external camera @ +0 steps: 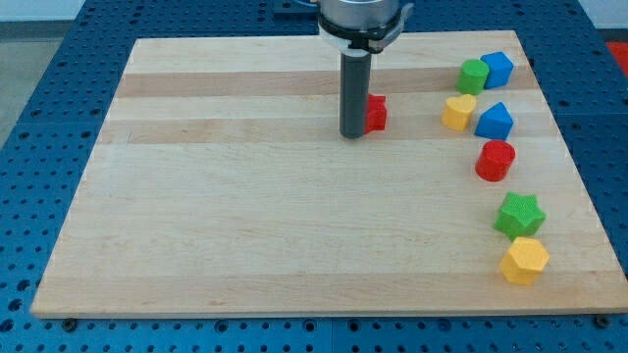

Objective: Push the red star on top of the yellow heart

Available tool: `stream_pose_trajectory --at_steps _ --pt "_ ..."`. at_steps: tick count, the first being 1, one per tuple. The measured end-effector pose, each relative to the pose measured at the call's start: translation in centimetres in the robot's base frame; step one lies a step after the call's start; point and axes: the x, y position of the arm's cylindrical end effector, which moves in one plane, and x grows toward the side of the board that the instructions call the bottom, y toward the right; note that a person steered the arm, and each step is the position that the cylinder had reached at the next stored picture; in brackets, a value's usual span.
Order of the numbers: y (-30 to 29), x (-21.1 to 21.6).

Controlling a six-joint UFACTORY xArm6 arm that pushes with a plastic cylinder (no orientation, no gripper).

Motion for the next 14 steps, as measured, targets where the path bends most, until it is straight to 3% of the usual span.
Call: stream_pose_trajectory --at_steps 4,5,7,10,14 --pt "7.2 -1.4" --pt "7.0 -1.2" --pt "0.5 1.8" --pt "1.8 -5.3" --pt "9.1 -5.3"
